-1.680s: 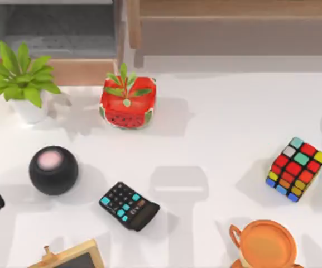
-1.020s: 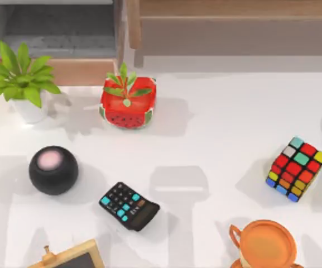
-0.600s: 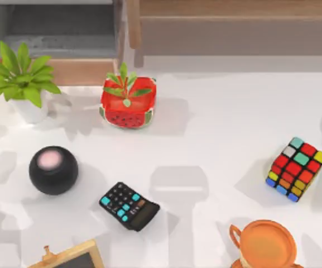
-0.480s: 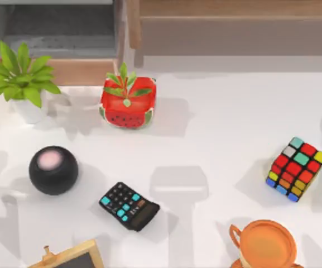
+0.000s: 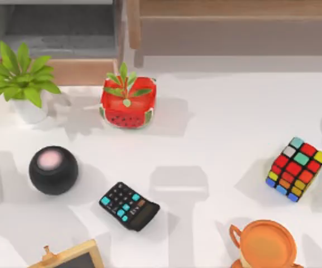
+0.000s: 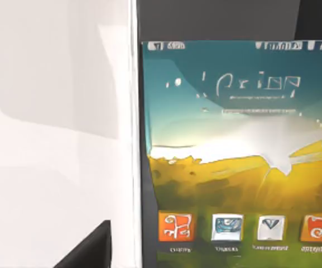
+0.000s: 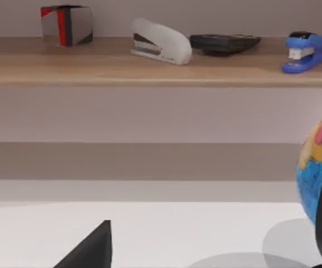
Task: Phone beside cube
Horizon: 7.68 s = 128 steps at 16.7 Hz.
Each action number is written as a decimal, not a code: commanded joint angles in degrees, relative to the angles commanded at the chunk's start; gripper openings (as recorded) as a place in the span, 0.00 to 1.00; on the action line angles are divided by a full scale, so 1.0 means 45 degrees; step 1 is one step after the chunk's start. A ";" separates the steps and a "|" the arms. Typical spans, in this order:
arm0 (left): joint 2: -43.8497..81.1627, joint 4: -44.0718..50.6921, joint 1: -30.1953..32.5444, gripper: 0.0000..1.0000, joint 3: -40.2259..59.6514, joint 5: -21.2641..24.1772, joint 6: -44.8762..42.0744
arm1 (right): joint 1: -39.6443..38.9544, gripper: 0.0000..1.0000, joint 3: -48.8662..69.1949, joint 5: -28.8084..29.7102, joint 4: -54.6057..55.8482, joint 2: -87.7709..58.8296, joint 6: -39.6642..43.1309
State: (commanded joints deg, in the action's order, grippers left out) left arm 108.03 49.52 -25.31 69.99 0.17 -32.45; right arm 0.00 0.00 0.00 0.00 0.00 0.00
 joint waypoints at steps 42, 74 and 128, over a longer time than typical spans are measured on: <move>0.0923 -0.1178 -0.0071 0.00 -0.0374 0.0235 -0.0066 | 0.0000 1.00 0.0000 0.0000 0.0000 0.0000 0.0000; 0.3922 0.5689 1.3073 0.00 1.1073 0.1224 1.3794 | 0.0000 1.00 0.0000 0.0000 0.0000 0.0000 0.0000; 0.7083 0.3849 1.6582 0.83 1.0723 -0.0323 1.7745 | 0.0000 1.00 0.0000 0.0000 0.0000 0.0000 0.0000</move>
State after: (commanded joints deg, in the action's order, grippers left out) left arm 139.91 66.84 49.31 118.24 -1.28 47.41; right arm 0.00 0.00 0.00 0.00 0.00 0.00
